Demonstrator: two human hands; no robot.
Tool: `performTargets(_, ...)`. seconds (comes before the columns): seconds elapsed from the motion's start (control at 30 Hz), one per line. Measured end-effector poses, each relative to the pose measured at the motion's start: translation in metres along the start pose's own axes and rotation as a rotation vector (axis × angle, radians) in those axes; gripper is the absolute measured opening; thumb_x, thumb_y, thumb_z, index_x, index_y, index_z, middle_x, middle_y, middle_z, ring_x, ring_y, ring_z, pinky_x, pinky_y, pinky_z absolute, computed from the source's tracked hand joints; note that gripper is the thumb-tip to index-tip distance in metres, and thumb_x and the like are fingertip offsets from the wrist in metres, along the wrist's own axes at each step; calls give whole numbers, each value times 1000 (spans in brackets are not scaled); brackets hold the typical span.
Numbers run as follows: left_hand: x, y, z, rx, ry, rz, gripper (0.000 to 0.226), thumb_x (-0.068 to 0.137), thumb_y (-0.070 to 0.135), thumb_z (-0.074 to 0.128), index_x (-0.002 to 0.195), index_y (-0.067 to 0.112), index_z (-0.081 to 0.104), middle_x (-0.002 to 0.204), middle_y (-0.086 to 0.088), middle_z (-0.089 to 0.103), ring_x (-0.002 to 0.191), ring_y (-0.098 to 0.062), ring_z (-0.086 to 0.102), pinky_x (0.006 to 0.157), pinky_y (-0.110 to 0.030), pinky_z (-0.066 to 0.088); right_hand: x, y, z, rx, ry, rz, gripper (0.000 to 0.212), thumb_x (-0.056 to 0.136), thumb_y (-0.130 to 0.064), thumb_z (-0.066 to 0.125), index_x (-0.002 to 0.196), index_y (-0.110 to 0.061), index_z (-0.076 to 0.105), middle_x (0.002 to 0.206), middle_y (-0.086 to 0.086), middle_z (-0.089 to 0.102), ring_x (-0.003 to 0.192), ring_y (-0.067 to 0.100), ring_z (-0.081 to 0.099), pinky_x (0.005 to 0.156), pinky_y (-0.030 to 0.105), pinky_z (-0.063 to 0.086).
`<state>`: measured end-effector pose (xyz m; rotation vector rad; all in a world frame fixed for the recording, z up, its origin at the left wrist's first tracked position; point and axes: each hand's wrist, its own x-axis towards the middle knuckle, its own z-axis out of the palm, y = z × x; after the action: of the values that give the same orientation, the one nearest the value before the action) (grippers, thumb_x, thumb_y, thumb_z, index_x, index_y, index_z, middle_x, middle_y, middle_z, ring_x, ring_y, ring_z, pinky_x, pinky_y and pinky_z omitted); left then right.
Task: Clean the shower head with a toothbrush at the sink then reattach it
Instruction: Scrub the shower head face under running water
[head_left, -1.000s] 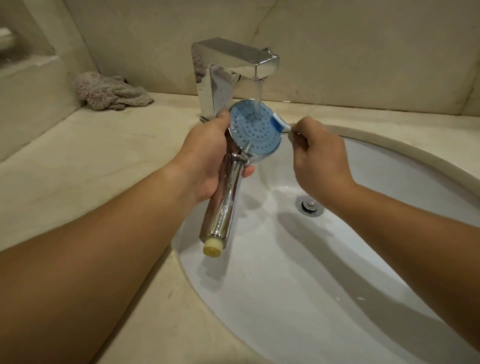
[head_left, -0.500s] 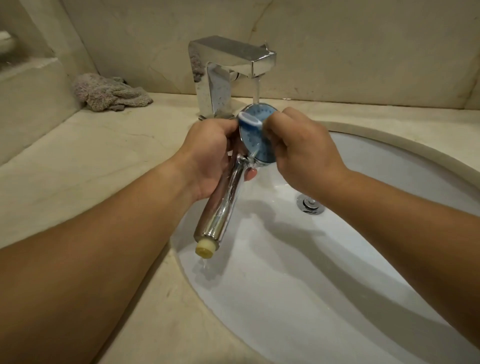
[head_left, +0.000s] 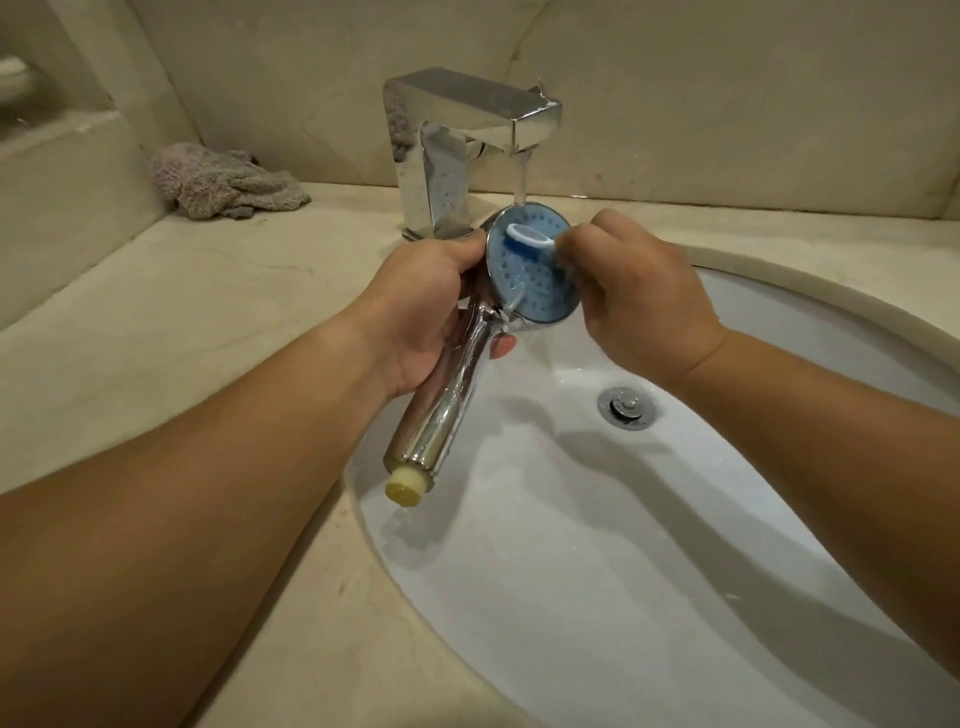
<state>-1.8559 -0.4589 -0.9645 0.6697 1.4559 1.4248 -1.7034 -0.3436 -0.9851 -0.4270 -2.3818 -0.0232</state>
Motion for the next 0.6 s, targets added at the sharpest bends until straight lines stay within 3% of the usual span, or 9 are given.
performTargets(0.1,1,-1,0,9,2,-5,36,106,33,47,125,13,69,118,-25,71,83,-28,65,62,-39,56,-6,-1,1,8,-15,-64,22,87,-9,43,92,1,62,83,19,56,55,35,49,42,36,43)
performTargets(0.17,2,-1,-1,15,8,-4,36,106,33,46,125,13,69,123,-20,72,89,-30,66,62,-39,56,-12,-2,3,-9,-82,-154,20,87,-7,45,93,2,62,85,19,58,56,35,49,42,36,43)
performTargets(0.37,1,-1,-1,40,8,7,36,106,34,44,125,16,69,119,-12,76,90,-27,68,63,-39,56,-9,5,2,-94,-145,-243,16,85,1,55,97,3,64,82,20,56,56,34,47,43,34,39)
performTargets(0.6,0,-1,0,75,31,0,36,107,36,44,120,17,71,118,-12,76,91,-27,67,63,-39,56,-11,11,-1,-113,-142,-279,20,87,-2,50,101,4,64,83,21,58,55,32,47,44,31,37)
